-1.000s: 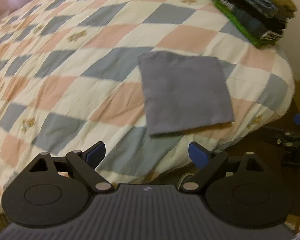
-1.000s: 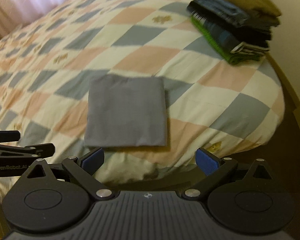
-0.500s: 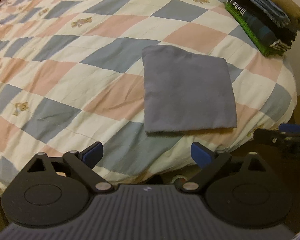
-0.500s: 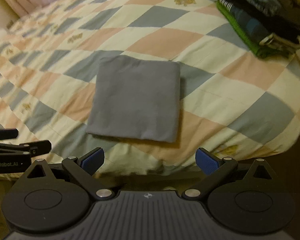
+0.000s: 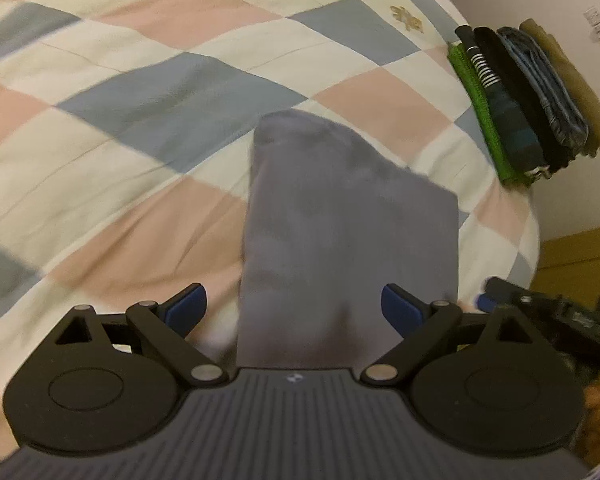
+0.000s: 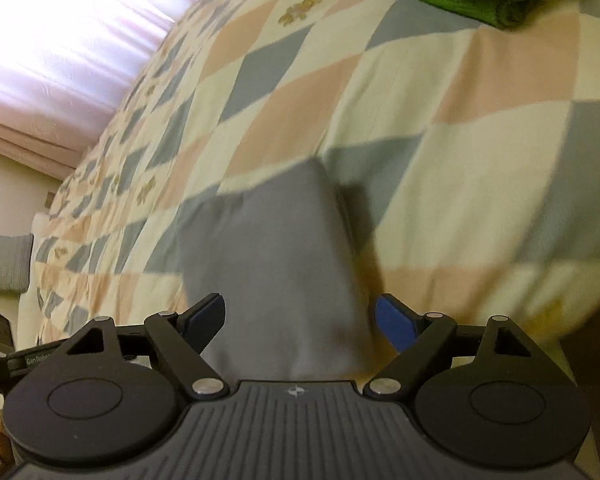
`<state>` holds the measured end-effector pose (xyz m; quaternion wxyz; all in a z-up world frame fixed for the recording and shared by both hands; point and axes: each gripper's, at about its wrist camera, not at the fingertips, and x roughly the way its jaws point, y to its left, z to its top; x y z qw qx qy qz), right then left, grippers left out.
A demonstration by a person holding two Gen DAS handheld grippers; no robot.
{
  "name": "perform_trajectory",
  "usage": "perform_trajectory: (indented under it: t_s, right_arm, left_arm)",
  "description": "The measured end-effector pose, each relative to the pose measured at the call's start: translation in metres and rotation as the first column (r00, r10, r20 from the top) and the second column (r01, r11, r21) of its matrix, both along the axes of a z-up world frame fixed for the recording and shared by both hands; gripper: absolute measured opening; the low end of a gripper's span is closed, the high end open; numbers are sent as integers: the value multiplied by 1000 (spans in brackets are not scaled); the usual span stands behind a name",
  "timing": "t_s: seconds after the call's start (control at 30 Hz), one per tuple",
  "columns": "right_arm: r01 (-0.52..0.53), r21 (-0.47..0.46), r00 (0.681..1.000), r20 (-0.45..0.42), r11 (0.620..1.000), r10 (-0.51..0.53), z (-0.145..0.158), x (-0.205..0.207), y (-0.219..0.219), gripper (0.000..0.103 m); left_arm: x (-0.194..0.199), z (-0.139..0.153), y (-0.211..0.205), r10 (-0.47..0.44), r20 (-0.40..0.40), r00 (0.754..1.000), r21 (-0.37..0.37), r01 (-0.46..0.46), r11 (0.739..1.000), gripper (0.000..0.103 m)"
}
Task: Fold clothes
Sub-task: 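Grasp the folded grey garment edge with the right tool while the left tool grasps beside it, then lift the folded grey garment with both tools and carry it onto the clothes stack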
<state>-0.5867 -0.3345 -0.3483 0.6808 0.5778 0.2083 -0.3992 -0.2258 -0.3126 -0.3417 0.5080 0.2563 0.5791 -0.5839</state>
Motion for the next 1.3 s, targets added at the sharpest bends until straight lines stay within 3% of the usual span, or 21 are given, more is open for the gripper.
perform_trajectory:
  t_s: [0.13, 0.27, 0.4, 0.43, 0.47, 0.53, 0.67, 0.8, 0.83, 0.87, 0.9, 0.93, 0.97, 1.07, 1.17, 1.23, 1.3]
  right_arm:
    - [-29, 28, 998, 50, 999, 28, -37, 5, -27, 86]
    - [-90, 102, 989, 128, 991, 77, -77, 13, -40, 86]
    - [-81, 120, 978, 199, 990, 56, -97, 13, -50, 88]
    - [-81, 122, 975, 218, 989, 53, -99, 14, -52, 84]
    - [-91, 127, 973, 223, 988, 61, -100, 17, -53, 72]
    - [-128, 129, 972, 212, 983, 99, -99, 26, -55, 71]
    - [-205, 135, 966, 189, 969, 178, -93, 26, -58, 51]
    - [-187, 150, 970, 183, 971, 159, -102, 24, -58, 58]
    - [-187, 143, 972, 173, 972, 162, -103, 30, -57, 64]
    - [-187, 141, 972, 172, 972, 162, -103, 36, -57, 62]
    - [-186, 145, 971, 180, 972, 159, -103, 40, -56, 54]
    - [-175, 158, 971, 191, 972, 144, -101, 42, -54, 36]
    - [-162, 172, 971, 202, 972, 126, -99, 43, -53, 33]
    - [-104, 171, 973, 222, 980, 65, -77, 39, -44, 31]
    - [16, 153, 960, 274, 988, -58, -38, 26, -31, 31]
    - [123, 112, 941, 302, 986, -151, -6, 10, -28, 31]
    - [229, 72, 912, 332, 971, -240, 26, -6, -24, 31]
  left_arm:
    - [7, -30, -19, -33, -73, 997, -4, 33, 999, 92]
    - [14, -59, -26, 2, -153, 988, 21, 1, 1000, 92]
    - [12, -83, -29, 34, -258, 965, 59, -20, 998, 87]
    - [7, -85, -31, 13, -263, 965, 55, 1, 999, 76]
    - [1, -84, -34, -12, -264, 964, 43, 24, 999, 64]
    - [-4, -81, -38, -52, -225, 973, 30, 60, 998, 61]
    - [4, -91, -39, -41, -274, 961, 54, 58, 997, 65]
    - [0, -97, -48, -51, -274, 960, 59, 70, 996, 62]
    - [-1, -97, -50, -56, -271, 961, 59, 75, 995, 54]
    - [-1, -95, -52, -64, -261, 963, 63, 83, 995, 46]
    - [-2, -90, -55, -77, -254, 964, 67, 98, 993, 42]
    - [-1, -85, -55, -91, -252, 963, 68, 111, 991, 36]
    - [-2, -75, -57, -116, -247, 962, 63, 136, 989, 35]
    - [-12, -31, -70, -227, -198, 954, 1, 232, 973, 35]
    - [-27, 23, -98, -320, -198, 926, -65, 313, 947, 35]
    - [-47, 63, -124, -408, -183, 895, -129, 390, 912, 35]
    - [-76, 104, -154, -506, -152, 849, -195, 476, 857, 36]
